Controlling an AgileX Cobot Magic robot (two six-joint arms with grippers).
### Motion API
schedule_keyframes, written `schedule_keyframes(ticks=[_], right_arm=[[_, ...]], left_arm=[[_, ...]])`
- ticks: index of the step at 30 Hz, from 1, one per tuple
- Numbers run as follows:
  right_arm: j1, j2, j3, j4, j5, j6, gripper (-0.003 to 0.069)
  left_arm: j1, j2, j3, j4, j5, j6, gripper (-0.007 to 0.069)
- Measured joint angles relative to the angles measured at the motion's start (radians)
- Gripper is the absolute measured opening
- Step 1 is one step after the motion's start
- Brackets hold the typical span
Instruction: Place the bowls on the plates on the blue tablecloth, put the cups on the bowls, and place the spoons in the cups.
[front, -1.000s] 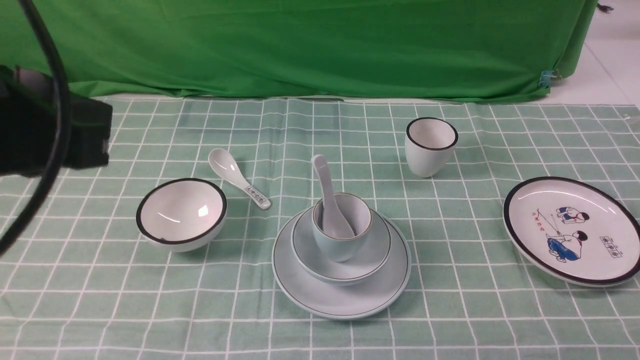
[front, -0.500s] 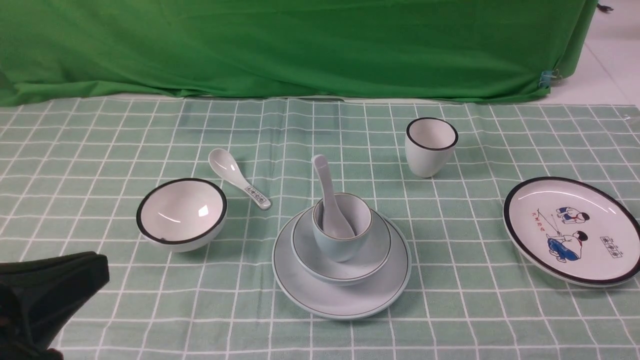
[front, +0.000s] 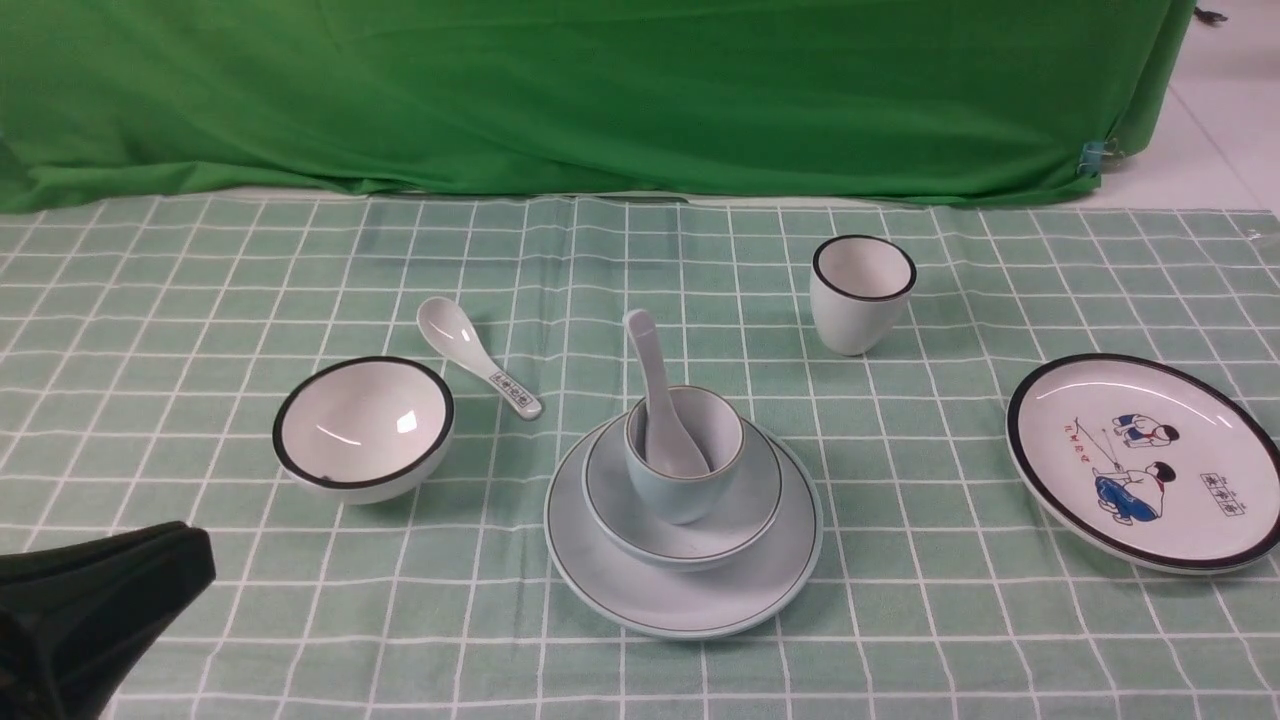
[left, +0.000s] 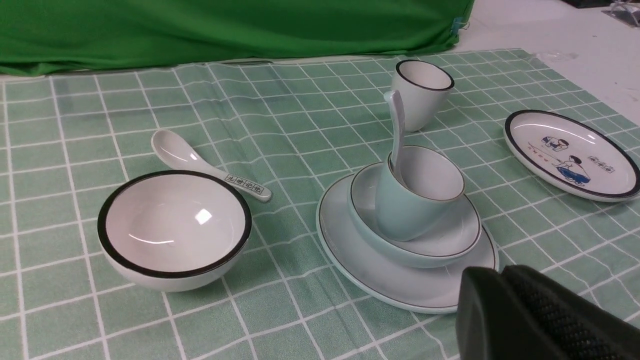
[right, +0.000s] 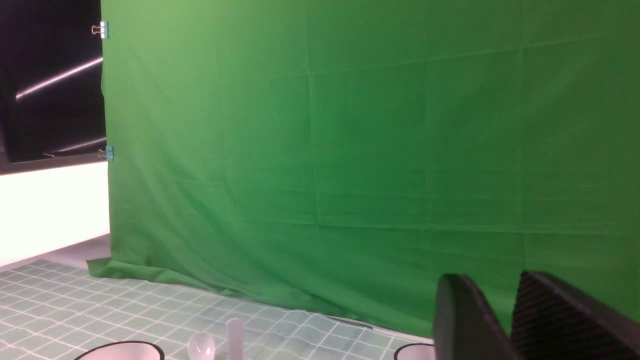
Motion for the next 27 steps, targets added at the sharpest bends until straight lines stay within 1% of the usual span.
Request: schedule_keyframes(ticks=[3,5,7,9,10,11,12,13,15,16,18,21,24,27], right_arm=[[0.000,0.000,0.000,0.000,0.000,0.000,0.0218],[0.000,0.000,0.000,0.000,0.000,0.007,0.0223],[0.000,0.000,0.000,0.000,0.000,0.007,0.0228],[0.000,0.000,0.000,0.000,0.000,0.007,0.0233],[0.000,0.000,0.000,0.000,0.000,0.007,0.0235],[0.000,0.000,0.000,0.000,0.000,0.007,0.0235],[0.000,0.000,0.000,0.000,0.000,0.007,0.0235],[0.000,0.000,0.000,0.000,0.000,0.007,0.0235],[0.000,0.000,0.000,0.000,0.000,0.007,0.0235],[0.000,0.000,0.000,0.000,0.000,0.007,0.0235],[0.000,0.000,0.000,0.000,0.000,0.007,0.0235],[0.000,0.000,0.000,0.000,0.000,0.007,0.0238],[0.000,0.000,0.000,0.000,0.000,0.007,0.0241],[0.000,0.000,0.000,0.000,0.000,0.007,0.0241]], left_arm=[[0.000,0.000,0.000,0.000,-0.003,0.009,0.0011],[0.008,-0.007,0.004,-0.008,-0.035,0.024,0.0011],[0.042,-0.027,0.024,-0.042,-0.095,0.090,0.0011],[0.128,-0.076,0.078,-0.123,-0.188,0.205,0.0011],[0.174,-0.103,0.102,-0.159,-0.216,0.235,0.0011],[0.184,-0.109,0.116,-0.166,-0.229,0.242,0.0011],[0.254,-0.144,0.159,-0.205,-0.268,0.283,0.0011],[0.305,-0.174,0.196,-0.224,-0.294,0.301,0.0011],[0.373,-0.217,0.257,-0.240,-0.318,0.312,0.0011],[0.444,-0.256,0.312,-0.246,-0.322,0.316,0.0011],[0.504,-0.293,0.361,-0.250,-0.322,0.319,0.0011],[0.554,-0.335,0.438,-0.251,-0.318,0.326,0.0011],[0.562,-0.346,0.454,-0.253,-0.304,0.326,0.0011],[0.562,-0.347,0.456,-0.254,-0.231,0.326,0.0011]])
